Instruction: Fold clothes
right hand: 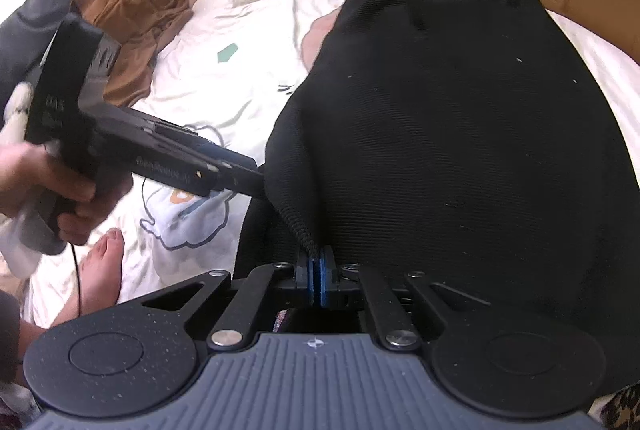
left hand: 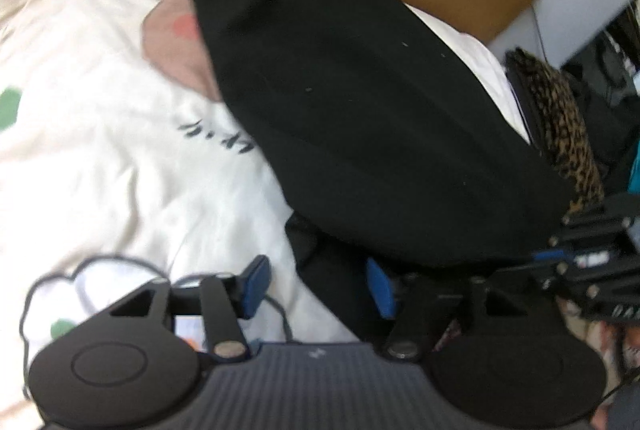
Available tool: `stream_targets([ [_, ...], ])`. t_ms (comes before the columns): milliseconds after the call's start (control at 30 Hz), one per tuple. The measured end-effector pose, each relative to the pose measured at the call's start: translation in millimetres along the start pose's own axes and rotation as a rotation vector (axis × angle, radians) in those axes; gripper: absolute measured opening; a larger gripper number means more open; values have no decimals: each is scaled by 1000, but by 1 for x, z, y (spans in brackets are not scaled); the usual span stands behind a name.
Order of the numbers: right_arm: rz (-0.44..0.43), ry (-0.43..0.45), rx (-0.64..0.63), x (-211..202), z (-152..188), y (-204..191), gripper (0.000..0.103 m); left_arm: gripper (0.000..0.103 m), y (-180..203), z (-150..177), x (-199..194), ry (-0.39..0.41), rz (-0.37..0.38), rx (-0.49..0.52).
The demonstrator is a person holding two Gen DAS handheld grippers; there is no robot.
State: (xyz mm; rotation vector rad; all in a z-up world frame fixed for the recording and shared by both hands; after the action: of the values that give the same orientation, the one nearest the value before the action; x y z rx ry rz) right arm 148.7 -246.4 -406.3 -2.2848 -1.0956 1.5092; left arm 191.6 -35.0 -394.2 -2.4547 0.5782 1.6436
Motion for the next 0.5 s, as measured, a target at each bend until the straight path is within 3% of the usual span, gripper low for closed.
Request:
stream_targets([
  [100, -4, 9, 17, -2, -1, 4, 1, 70, 13, -3, 5, 18, -17, 46],
  [400, -10, 15, 26, -5, 3, 7, 1, 70, 28, -17, 14, 97, -88, 120],
  [500, -10, 13, 29, -5, 4, 8, 1, 65, 26, -21, 15, 119, -89, 133],
])
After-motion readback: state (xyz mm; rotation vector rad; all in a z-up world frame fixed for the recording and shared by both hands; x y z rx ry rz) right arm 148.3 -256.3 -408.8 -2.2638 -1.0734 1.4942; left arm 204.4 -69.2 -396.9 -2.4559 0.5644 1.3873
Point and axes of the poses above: each gripper's, at about its wrist camera, not at the fingertips, and x roughly the way its jaws point, y to its right, z to its underside, the point moved 4 cm from there along x, roughly the way its jaws point, and after that the axes turned 14 degrees about -z, right-handed, at the moved point
